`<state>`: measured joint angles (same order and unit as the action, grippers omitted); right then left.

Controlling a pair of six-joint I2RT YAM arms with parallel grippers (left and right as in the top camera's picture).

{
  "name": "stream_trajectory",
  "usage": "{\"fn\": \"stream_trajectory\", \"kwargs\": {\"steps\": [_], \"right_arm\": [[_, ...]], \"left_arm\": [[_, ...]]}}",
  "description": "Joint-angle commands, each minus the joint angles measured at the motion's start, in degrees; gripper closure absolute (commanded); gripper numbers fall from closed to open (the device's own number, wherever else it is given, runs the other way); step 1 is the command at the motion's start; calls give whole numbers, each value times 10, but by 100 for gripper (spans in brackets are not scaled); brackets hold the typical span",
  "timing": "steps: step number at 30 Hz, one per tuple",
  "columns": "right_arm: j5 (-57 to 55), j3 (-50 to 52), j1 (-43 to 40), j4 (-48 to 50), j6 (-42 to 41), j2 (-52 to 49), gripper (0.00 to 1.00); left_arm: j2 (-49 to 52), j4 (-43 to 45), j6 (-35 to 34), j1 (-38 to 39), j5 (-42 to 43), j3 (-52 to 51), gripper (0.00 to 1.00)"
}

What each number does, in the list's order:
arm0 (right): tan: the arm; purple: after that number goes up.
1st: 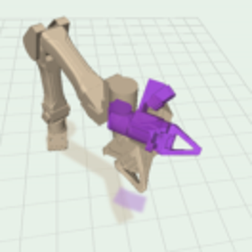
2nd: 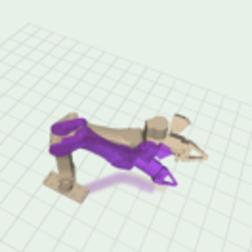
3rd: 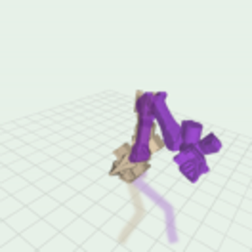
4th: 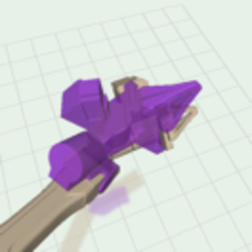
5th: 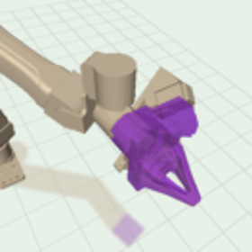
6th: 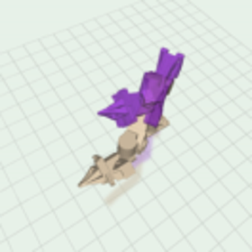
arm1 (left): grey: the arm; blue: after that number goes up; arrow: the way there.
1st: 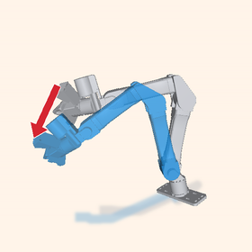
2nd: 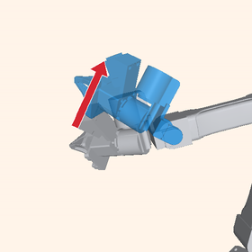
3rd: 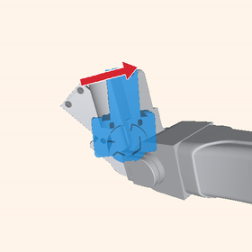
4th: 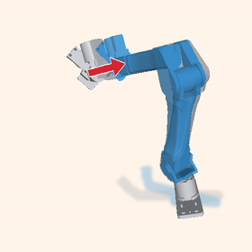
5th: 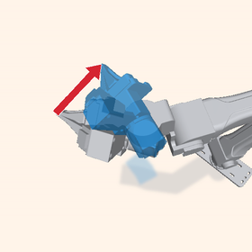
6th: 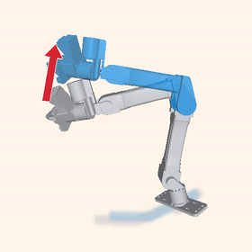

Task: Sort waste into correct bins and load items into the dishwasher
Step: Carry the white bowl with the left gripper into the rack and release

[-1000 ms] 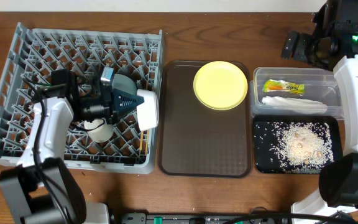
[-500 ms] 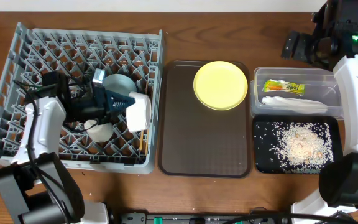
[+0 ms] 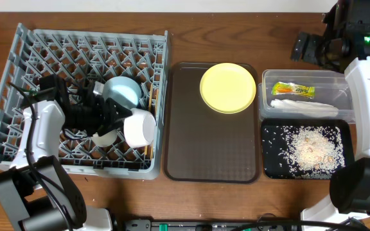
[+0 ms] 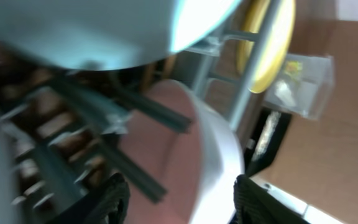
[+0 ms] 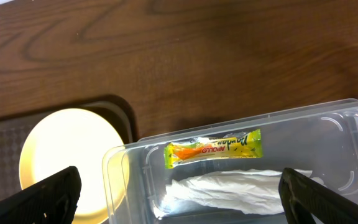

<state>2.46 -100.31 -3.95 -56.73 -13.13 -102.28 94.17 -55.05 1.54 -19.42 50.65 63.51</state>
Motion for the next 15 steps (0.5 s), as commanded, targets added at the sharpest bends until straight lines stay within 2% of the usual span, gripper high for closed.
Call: {"fn": "stream_trajectory", "kwargs": {"steps": [1,6,9,11,12,13,14,15], "right_arm": [[-9,-2,0,0,5,7,1],[-9,-2,0,0,5,7,1],[-9,-2,0,0,5,7,1],[-9,-2,0,0,5,7,1],[-9,-2,0,0,5,7,1],[-9,-2,0,0,5,7,1],[-9,-2,0,0,5,7,1],[-9,-2,0,0,5,7,1]], "left_arm": [[-13,0,-42,-9,-51,32,39],[-75,5,-66,5,-55,55,37],[-115,6,-83,38,-97,55,38],[-136,7,-88,74,-130,54,53],[-142,6,-89,95,-144,53,71],[-145,5,-90,118,-154,52,85],[-145,2,-92,142,-161,52,92],[-143,-2,-95,165,-171,52,92]]}}
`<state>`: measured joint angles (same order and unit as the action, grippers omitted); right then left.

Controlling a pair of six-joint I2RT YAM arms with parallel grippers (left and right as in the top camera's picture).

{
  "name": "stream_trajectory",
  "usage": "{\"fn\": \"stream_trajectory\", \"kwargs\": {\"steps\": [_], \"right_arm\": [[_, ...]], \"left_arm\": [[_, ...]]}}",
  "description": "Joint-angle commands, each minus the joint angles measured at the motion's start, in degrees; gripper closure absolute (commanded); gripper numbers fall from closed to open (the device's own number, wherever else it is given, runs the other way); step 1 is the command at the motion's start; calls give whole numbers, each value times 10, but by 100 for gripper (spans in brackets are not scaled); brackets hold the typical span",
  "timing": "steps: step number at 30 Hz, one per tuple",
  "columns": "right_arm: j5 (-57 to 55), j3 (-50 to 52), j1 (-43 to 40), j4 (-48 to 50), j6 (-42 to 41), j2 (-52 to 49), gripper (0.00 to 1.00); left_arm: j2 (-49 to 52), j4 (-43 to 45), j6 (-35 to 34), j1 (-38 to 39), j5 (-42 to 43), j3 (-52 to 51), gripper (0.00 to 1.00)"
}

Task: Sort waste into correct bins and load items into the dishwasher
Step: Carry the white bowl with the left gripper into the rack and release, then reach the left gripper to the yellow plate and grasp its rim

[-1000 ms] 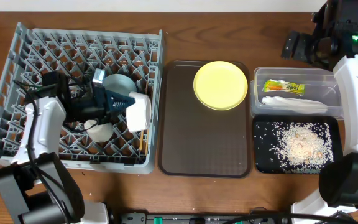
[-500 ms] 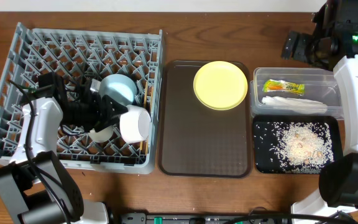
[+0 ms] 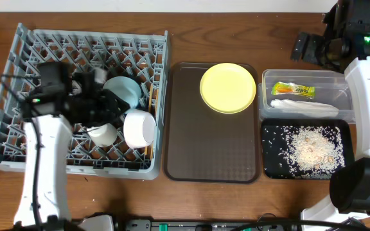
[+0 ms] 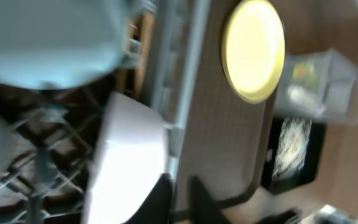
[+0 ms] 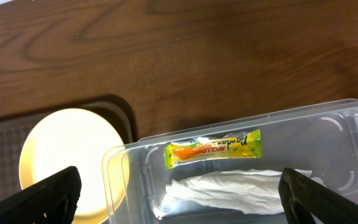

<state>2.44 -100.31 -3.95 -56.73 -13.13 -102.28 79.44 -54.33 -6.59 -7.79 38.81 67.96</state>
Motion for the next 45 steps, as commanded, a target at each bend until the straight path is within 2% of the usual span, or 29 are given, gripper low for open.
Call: {"fn": "stream_trajectory", "kwargs": {"steps": [1,7,11,17,22,24,29,34,37,40,45], "right_arm": [[-9,-2,0,0,5,7,1],[-9,-2,0,-1,5,7,1],[-9,-2,0,0,5,7,1],[-9,-2,0,0,5,7,1],[-9,-2,0,0,5,7,1],[-9,-2,0,0,5,7,1],[-9,-2,0,0,5,7,1],[-9,-2,0,0,5,7,1],[-9,-2,0,0,5,7,1],[-9,-2,0,0,5,7,1],[-9,-2,0,0,5,7,1]], "left_arm": [[9,-13,-17,71,-66,7,92],[41,-33,-59,150,-216,6,92],[56,-39,-65,151,-266,6,92],[59,-56,-116,139,-412,7,91],[35,-44,-118,147,-369,49,83],[21,-24,-117,163,-339,69,73],[1,91,-117,242,-288,75,51],[38,193,-118,322,-301,66,48],[83,228,-132,353,-356,65,44],[135,267,-132,368,-382,65,41],[222,355,-132,369,-385,65,40]]}}
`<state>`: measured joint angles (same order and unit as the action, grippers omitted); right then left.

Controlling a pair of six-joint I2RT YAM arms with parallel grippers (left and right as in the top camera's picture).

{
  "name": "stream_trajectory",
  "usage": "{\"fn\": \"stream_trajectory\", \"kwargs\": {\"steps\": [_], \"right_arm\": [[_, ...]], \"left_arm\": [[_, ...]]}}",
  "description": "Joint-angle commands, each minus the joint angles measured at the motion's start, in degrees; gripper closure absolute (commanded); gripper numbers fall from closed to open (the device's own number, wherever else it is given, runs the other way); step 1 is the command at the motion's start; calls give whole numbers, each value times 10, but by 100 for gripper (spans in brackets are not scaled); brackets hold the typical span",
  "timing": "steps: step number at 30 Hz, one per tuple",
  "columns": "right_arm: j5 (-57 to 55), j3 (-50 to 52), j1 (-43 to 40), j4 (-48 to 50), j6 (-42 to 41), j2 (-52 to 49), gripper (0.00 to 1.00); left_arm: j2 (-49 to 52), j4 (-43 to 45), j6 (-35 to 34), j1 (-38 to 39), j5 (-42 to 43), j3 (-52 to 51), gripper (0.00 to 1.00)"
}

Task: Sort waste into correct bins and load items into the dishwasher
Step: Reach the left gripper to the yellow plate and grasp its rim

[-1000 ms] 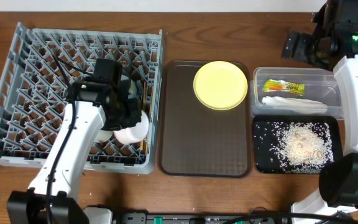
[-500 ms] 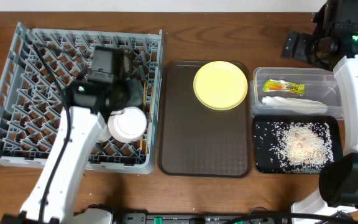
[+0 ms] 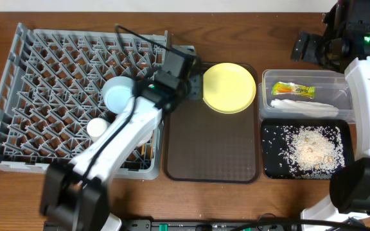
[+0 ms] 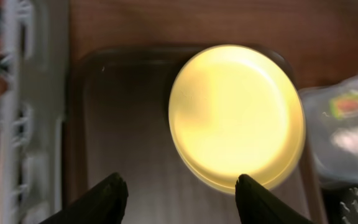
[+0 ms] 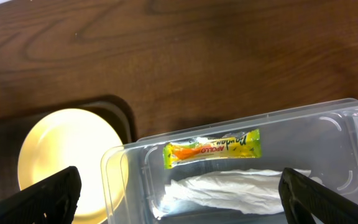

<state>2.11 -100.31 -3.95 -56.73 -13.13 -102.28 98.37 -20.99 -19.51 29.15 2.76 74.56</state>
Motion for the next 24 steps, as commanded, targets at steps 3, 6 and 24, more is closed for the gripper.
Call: {"fn": "stream_trajectory", "kwargs": {"steps": [3,6,24], "right_arm": [[-6,-2,0,0,5,7,1],[-6,-2,0,0,5,7,1],[-6,-2,0,0,5,7,1]], "left_arm": [[77,73,-3,-1,-24,-1,39],[118,115,-3,2,-24,-1,39],[219,159,-3,31,10,-1,52]]}}
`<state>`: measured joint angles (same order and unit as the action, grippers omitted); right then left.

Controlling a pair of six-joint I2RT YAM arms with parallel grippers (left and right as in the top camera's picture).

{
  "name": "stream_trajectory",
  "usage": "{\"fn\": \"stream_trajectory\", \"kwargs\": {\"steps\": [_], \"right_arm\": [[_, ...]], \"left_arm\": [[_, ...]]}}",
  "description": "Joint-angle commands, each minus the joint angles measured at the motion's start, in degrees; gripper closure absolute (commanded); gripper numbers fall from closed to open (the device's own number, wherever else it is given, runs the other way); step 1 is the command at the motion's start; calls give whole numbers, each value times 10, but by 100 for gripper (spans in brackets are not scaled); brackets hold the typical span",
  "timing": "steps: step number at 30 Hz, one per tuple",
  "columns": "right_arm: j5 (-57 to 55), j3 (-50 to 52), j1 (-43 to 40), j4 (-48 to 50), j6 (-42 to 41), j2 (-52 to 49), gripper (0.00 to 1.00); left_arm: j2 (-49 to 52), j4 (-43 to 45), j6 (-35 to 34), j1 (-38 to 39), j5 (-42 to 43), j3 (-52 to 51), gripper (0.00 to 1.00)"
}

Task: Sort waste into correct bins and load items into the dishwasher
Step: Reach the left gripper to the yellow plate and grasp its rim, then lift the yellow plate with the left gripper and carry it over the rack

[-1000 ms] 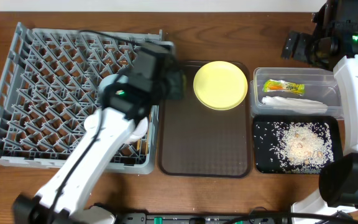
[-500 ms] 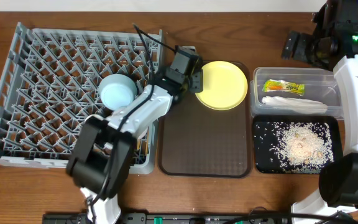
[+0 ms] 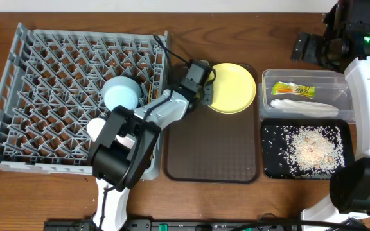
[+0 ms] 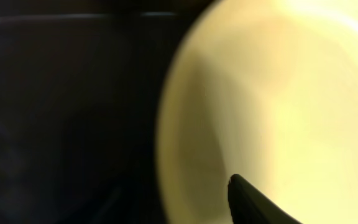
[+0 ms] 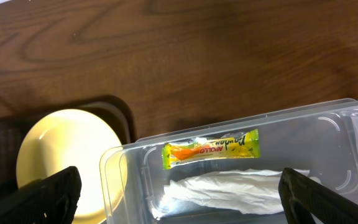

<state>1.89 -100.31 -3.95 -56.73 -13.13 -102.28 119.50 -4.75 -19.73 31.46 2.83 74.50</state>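
Note:
A yellow plate (image 3: 231,86) lies at the back of the brown tray (image 3: 211,151). My left gripper (image 3: 205,88) is low at the plate's left rim and open. In the left wrist view the plate (image 4: 291,93) fills the right half, and one fingertip (image 4: 247,199) lies over it. The other finger is lost against the dark tray (image 4: 55,112). The grey dish rack (image 3: 18,77) holds a blue bowl (image 3: 121,93) and a white cup (image 3: 97,128). My right gripper (image 5: 179,199) hangs open above the clear bin (image 5: 114,174), holding nothing.
The clear bin (image 3: 266,76) at the right holds a yellow-orange wrapper (image 3: 293,90) and a white tissue (image 3: 304,104). In front of it a black tray (image 3: 268,168) carries spilled rice. My left arm stretches from the rack's front across its right side.
My left gripper was above the tray's back left corner, looking down on the whole plate. It is now down at the plate's left rim. The right arm has not moved.
My left gripper was first inside the rack, open beside a white cup next to the blue bowl. Then it was raised over the rack with the cup left inside. Later it hung open over the tray, and now it sits at the plate's rim.

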Motion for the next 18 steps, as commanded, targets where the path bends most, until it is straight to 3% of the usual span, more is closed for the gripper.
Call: {"fn": "stream_trajectory", "kwargs": {"steps": [1,5,10,13,18], "right_arm": [[-3,-2,0,0,5,7,1],[-4,-2,0,0,5,7,1],[-3,-2,0,0,5,7,1],[-3,-2,0,0,5,7,1],[-3,-2,0,0,5,7,1]], "left_arm": [[7,-5,-1,9,9,0,56],[7,-16,-1,9,-21,0,67],[7,-22,0,9,-38,-1,92],[-7,-17,21,8,-43,1,92],[-132,-31,82,8,-176,2,92]]}}
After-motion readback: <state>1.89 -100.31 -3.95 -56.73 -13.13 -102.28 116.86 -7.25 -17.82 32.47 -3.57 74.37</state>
